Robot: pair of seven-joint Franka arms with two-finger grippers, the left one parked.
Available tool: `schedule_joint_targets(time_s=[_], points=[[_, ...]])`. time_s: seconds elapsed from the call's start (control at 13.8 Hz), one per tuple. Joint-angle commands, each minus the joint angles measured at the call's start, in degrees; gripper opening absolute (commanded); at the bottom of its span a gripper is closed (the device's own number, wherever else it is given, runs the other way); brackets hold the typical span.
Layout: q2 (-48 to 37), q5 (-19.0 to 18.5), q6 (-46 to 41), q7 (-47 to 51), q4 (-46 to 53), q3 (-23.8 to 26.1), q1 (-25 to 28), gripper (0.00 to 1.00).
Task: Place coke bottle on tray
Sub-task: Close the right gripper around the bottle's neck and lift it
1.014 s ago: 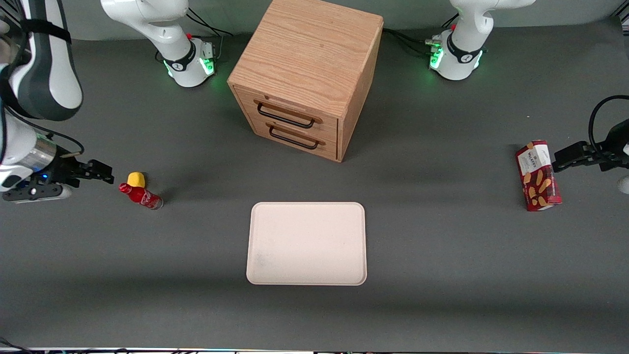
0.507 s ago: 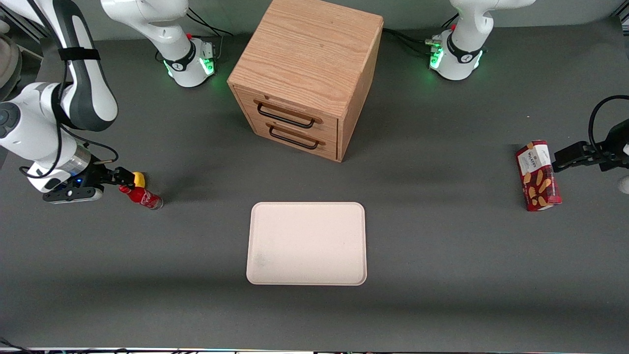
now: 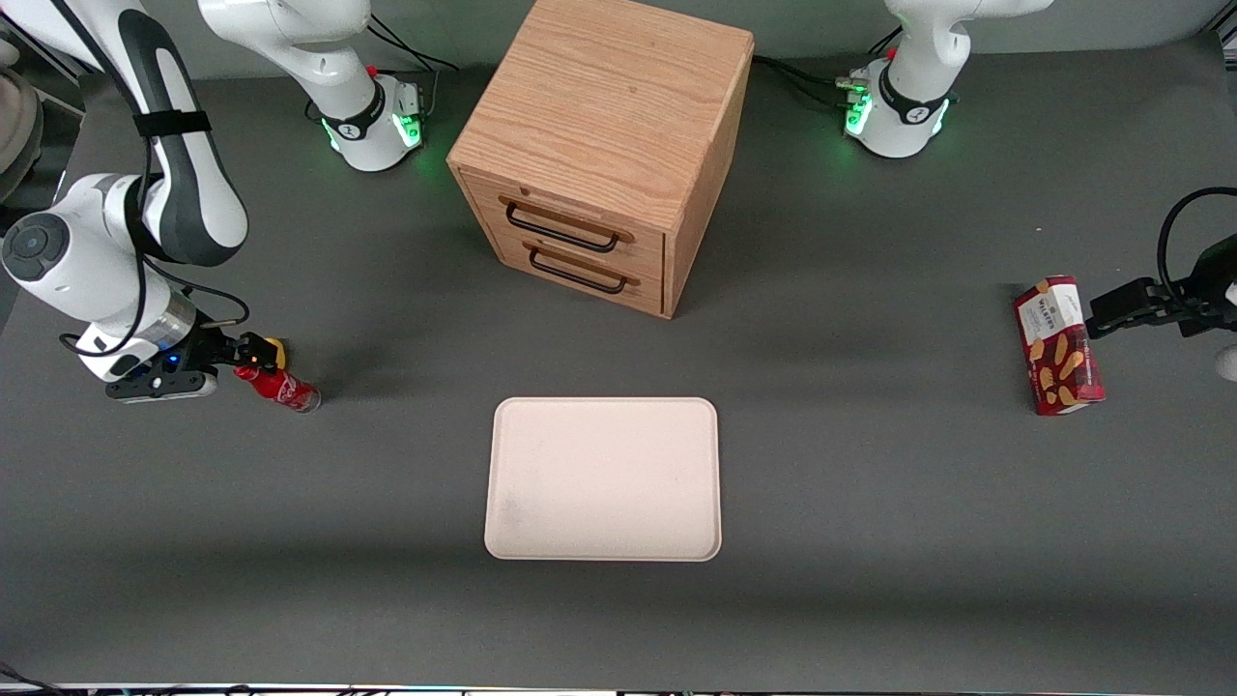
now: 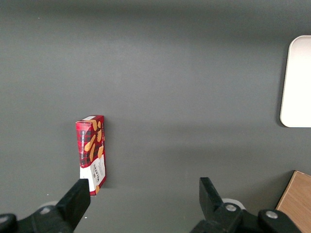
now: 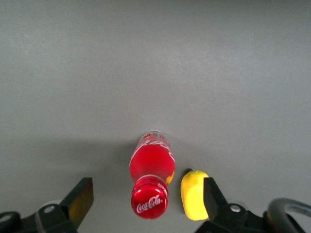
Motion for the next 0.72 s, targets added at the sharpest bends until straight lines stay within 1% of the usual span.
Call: schedule_joint_targets(time_s=[0.0, 0.36, 0.43, 0.51, 0.65], points=[[1.4, 1.1, 2.5, -1.6, -0.1, -0.2, -0.3, 1.00], [1.5, 1.1, 2.0, -1.5, 0.1, -0.2, -0.2, 0.99], [1.4, 1.1, 1.7, -1.5, 0.3, -0.2, -0.2, 0.88], [1.3, 1.1, 1.4, -1.5, 0.4, -0.2, -0.2, 0.80], [1.2, 1.1, 0.4, -1.5, 0.5, -0.1, -0.2, 0.55]])
